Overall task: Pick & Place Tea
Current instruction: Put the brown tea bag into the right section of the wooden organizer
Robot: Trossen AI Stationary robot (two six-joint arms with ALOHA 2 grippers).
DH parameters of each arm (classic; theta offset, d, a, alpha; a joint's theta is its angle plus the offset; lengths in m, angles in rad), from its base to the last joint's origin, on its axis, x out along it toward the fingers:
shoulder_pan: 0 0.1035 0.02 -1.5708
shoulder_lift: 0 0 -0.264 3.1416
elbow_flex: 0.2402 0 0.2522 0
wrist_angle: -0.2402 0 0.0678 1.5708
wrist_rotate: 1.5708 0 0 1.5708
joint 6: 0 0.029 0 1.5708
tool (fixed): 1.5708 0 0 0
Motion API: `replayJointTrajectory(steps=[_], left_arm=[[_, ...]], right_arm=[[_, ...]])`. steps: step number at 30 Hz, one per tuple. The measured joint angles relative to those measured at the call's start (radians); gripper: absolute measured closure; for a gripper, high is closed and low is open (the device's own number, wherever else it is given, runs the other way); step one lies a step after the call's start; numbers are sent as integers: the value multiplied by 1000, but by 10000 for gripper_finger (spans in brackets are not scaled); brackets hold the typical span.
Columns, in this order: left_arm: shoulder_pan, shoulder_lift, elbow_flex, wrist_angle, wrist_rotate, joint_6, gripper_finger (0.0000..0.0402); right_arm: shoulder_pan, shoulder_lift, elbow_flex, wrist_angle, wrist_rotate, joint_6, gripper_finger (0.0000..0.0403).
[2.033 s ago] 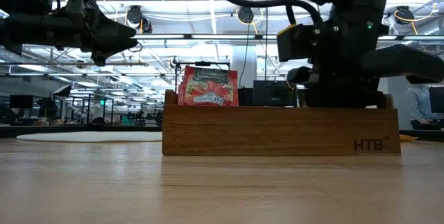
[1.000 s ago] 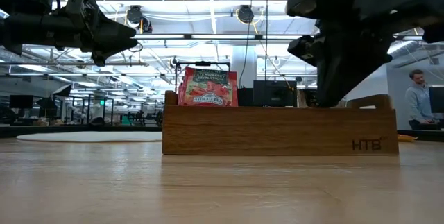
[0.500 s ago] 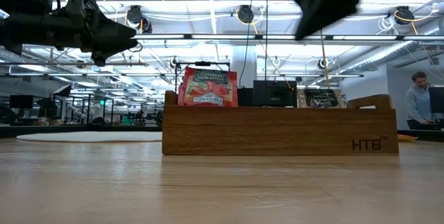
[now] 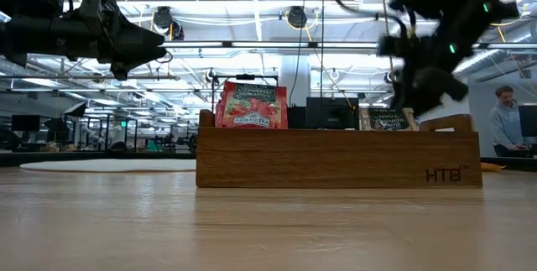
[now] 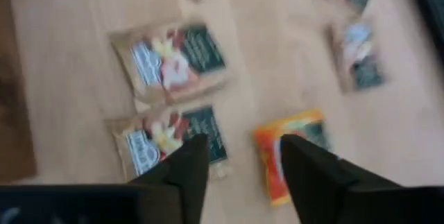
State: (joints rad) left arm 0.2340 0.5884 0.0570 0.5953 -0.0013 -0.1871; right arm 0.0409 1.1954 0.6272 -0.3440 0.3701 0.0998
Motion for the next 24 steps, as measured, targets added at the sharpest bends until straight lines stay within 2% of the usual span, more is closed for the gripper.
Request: replayJointTrajectory(steps=[4,8,19,24], left_arm=[[0,0,0,0,0,0,236],[0,0,0,0,0,0,236],[0,0,0,-1,0,0,236],[0,0,0,-1,0,0,236]], right_arm=[[-12,2,-130,161,-102,25,194],[1,1,-183,229,-114,45,174],[51,11,-255,335,-118,-69,171],[54,17,-275,398,-192,-86,174]])
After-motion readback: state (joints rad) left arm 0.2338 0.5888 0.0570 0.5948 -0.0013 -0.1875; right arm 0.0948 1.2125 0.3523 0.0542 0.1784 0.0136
